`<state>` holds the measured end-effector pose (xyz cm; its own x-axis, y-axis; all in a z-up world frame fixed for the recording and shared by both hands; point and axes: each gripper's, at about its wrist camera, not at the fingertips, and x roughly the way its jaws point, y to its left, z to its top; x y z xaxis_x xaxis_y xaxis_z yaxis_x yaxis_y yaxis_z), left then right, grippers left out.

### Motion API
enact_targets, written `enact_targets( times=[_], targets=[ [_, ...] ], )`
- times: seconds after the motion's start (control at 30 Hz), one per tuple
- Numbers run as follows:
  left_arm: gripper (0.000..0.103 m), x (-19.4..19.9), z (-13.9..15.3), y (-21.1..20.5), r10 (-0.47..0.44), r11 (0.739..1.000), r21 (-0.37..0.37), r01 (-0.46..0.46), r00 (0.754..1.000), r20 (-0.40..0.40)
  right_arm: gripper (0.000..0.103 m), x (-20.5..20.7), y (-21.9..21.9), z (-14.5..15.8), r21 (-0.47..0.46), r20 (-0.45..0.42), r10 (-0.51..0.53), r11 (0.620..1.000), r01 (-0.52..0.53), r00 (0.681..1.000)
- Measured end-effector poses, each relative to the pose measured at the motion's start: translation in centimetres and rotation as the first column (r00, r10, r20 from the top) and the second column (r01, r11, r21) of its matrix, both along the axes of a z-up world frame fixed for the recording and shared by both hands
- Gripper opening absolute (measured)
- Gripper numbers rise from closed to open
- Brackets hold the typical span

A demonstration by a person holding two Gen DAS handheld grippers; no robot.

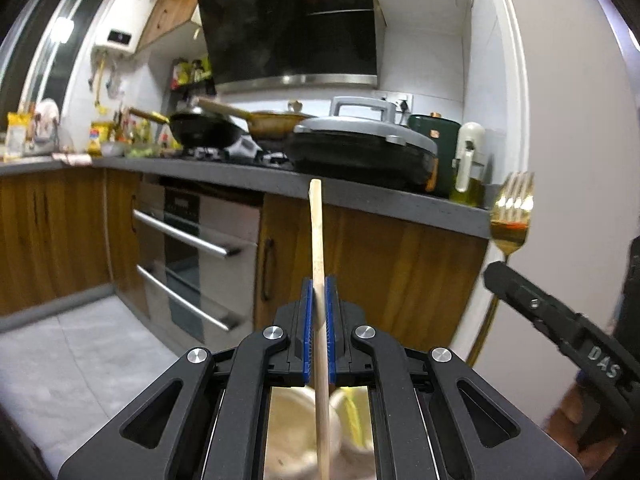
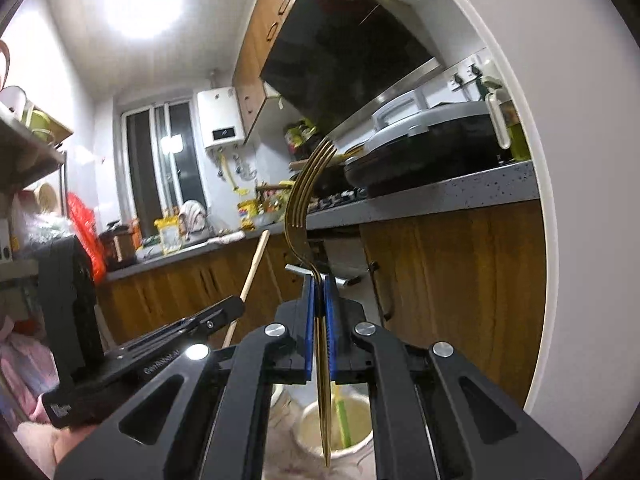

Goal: Organize utensils
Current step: 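Drop the chopstick into the tall holder while the right tool drops the gold fork into the short one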

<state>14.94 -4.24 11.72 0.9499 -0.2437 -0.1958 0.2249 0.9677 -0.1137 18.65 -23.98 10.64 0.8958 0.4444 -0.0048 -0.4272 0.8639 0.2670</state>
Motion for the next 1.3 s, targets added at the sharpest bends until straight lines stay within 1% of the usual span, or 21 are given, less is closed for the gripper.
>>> enact_targets(
  times=[0.1,0.27,0.4,0.47,0.57,0.63,0.73,0.83,0.93,1.03,1.1,1.23,1.3],
  targets=[
    [0.006,1.2,-0.4,-0.4,0.047,0.998,0.044,-0.048,0.998,0.033,0.005,1.1,0.2,-0.8,0.012,-0.007,-0.017,1.0,0.017,1.0],
    [0.006,1.9,-1.1,-0.3,0.074,0.995,0.066,-0.077,0.996,0.056,0.005,2.5,0.6,-1.8,0.001,-0.056,-0.012,1.0,0.012,0.998],
    [0.006,1.6,-1.9,-0.4,0.067,0.994,0.082,-0.072,0.996,0.06,0.005,3.8,1.1,-2.7,-0.054,-0.142,-0.011,0.999,0.004,0.99],
    [0.006,1.0,-2.4,-0.2,0.054,0.996,0.068,-0.058,0.997,0.057,0.005,4.4,1.1,-3.4,-0.066,-0.196,-0.002,0.998,-0.011,0.981],
    [0.006,-0.2,-2.9,0.0,0.041,0.997,0.058,-0.044,0.998,0.042,0.005,4.8,1.0,-4.4,-0.081,-0.254,0.007,0.996,-0.028,0.967],
    [0.006,-1.2,-3.3,-0.1,0.047,0.996,0.073,-0.049,0.998,0.028,0.005,4.6,0.9,-4.9,-0.089,-0.273,0.013,0.995,-0.038,0.962],
    [0.006,-2.7,-3.9,0.1,0.036,0.997,0.065,-0.036,0.999,0.01,0.005,4.4,0.7,-5.3,-0.101,-0.291,0.024,0.993,-0.056,0.957],
    [0.006,-3.6,-4.0,-0.2,0.032,0.995,0.099,-0.033,0.999,0.011,0.005,4.1,0.7,-5.7,-0.112,-0.298,0.023,0.992,-0.059,0.954],
    [0.007,-3.5,-4.0,-0.9,0.018,0.99,0.141,-0.02,1.0,0.018,0.005,3.9,0.7,-5.8,-0.118,-0.291,0.014,0.992,-0.051,0.957],
    [0.014,-2.9,-3.7,-1.2,0.008,0.987,0.158,-0.012,1.0,0.023,0.005,4.0,0.8,-5.9,-0.116,-0.294,0.013,0.992,-0.049,0.956],
    [0.025,-2.5,-3.7,-1.2,0.009,0.987,0.158,-0.012,1.0,0.017,0.005,4.0,0.7,-6.2,-0.121,-0.297,0.001,0.992,-0.039,0.955],
    [0.031,-2.6,-3.6,-1.2,0.012,0.989,0.15,-0.016,1.0,0.026,0.005,4.5,0.6,-6.1,-0.113,-0.312,-0.005,0.993,-0.032,0.95],
    [0.038,-2.6,-3.6,-1.2,0.012,0.99,0.139,-0.016,0.999,0.03,0.006,4.7,0.5,-6.2,-0.109,-0.32,-0.005,0.994,-0.032,0.948]
  ],
)
